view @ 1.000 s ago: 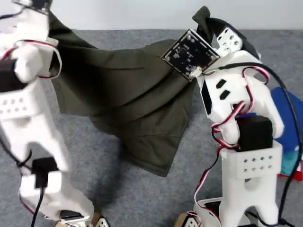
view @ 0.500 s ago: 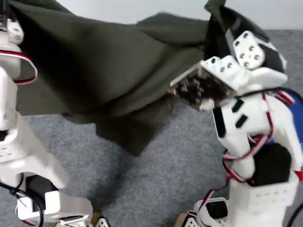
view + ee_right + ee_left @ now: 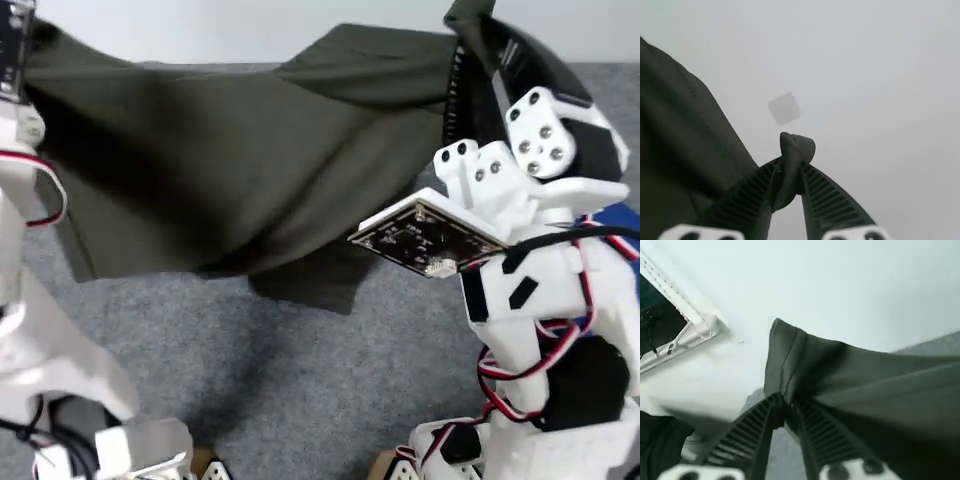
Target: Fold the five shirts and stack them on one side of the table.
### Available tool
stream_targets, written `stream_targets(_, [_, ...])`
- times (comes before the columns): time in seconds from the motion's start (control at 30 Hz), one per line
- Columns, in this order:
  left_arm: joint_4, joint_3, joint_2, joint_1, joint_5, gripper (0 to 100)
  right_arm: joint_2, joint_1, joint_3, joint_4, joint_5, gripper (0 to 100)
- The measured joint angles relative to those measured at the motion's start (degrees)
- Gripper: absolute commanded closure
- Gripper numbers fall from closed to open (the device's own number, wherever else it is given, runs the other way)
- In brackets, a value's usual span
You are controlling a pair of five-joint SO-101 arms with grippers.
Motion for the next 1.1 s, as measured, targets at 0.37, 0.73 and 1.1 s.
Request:
stream_targets(0.37, [0.00, 23.74, -12.31, -0.53, -2.64, 100, 0.00, 0.26, 0.00, 0.53, 0.18, 98.9])
stream_targets(0.73, [0.00, 30.68, -13.01, 1.49, -3.52, 91, 0.00, 0.26, 0.00, 3.43, 0.18, 98.9])
stream_targets(1.1, [-1.49, 59.78, -13.10, 16.00, -3.69, 87, 0.00, 0.79, 0.00, 13.54, 0.18, 98.9])
